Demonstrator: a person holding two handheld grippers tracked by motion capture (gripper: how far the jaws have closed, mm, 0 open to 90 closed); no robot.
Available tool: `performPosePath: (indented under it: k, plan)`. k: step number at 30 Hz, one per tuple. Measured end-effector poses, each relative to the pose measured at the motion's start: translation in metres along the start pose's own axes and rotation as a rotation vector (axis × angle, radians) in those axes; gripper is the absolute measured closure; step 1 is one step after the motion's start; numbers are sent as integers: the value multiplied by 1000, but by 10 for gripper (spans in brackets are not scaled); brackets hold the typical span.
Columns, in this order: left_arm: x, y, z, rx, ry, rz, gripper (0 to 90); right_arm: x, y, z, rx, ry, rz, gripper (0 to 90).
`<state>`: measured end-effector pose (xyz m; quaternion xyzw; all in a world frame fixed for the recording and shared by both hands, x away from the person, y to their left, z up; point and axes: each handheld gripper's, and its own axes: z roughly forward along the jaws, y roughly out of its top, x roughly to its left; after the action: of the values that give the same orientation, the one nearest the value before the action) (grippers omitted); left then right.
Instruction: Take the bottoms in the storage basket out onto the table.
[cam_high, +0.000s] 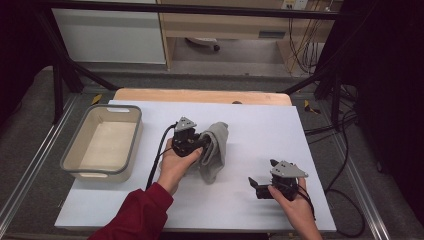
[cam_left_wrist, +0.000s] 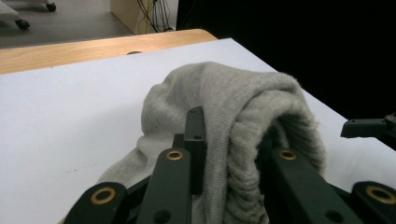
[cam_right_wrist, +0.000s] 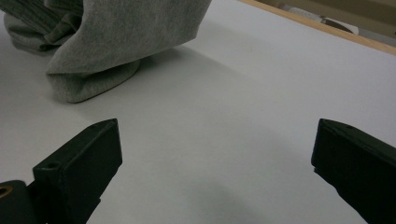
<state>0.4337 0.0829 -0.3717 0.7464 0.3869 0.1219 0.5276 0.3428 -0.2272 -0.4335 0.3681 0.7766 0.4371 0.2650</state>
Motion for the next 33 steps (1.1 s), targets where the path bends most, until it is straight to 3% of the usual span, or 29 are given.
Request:
performPosePath:
  k: [10, 13, 16, 33]
  plan:
    - [-1, -4, 3, 10, -13, -9, 759, 0, 0, 0, 1, 0, -2, 22]
    - [-1, -7, 4, 17, -41, -46, 759, 0, 0, 0, 1, 1, -3, 22]
    - [-1, -10, 7, 23, -50, -58, 759, 0, 0, 0, 1, 1, -2, 22]
    - [-11, -28, 20, 80, -89, -60, 758, 0, 0, 0, 2, -2, -7, 22]
